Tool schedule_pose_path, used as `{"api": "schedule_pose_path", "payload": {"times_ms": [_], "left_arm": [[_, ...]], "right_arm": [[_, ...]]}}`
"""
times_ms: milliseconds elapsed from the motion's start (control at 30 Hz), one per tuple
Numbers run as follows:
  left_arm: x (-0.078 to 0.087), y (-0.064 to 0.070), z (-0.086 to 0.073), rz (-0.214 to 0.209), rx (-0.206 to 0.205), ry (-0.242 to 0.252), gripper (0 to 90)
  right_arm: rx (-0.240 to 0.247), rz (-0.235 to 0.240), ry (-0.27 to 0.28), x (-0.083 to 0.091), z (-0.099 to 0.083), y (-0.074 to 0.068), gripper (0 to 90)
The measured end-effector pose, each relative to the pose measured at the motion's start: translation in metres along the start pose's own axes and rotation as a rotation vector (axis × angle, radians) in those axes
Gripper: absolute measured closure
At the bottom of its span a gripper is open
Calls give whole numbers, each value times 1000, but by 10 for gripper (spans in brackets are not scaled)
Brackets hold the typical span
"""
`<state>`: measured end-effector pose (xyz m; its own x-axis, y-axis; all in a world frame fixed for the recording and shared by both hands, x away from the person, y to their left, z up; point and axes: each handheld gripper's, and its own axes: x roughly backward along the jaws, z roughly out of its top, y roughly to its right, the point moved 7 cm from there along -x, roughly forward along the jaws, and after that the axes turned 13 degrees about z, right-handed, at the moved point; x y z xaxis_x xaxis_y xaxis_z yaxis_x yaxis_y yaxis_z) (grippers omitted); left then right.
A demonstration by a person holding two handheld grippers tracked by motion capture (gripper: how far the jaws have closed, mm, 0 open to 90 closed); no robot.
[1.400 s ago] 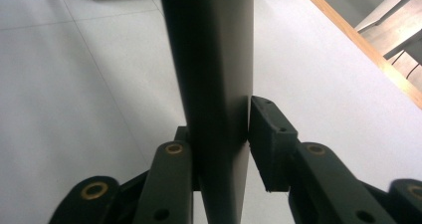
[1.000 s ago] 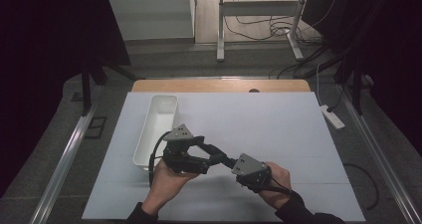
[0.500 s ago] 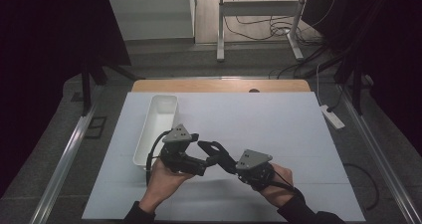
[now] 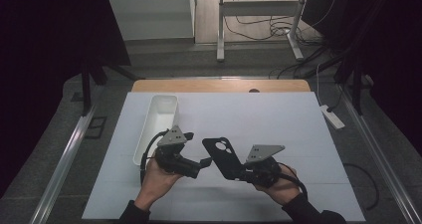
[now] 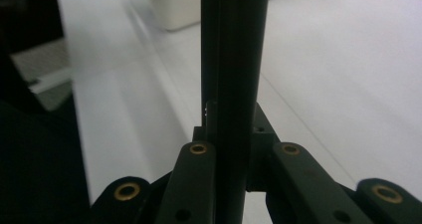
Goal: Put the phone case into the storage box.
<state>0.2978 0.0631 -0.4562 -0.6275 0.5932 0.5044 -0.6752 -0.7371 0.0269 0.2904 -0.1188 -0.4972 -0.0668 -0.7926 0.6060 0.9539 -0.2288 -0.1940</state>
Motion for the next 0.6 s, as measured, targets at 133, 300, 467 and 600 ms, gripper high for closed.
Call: {"api": "schedule_pose_path", "payload": {"times_ms": [133,300,467,600], "left_arm": [[1,0,-1,-16,-8,12,0],[3,0,0,-35,-7,32,0],[5,-1,0,-62,7,40,14],[6,0,0,-60,2,40,58]], "right_arm": [[-17,42,21,2,0,-1,849],[-22,88,37,4,-1,-4,849],[-24,109,42,4,-2,-6,849],[-21,108,48,5,-2,-7,849]]}}
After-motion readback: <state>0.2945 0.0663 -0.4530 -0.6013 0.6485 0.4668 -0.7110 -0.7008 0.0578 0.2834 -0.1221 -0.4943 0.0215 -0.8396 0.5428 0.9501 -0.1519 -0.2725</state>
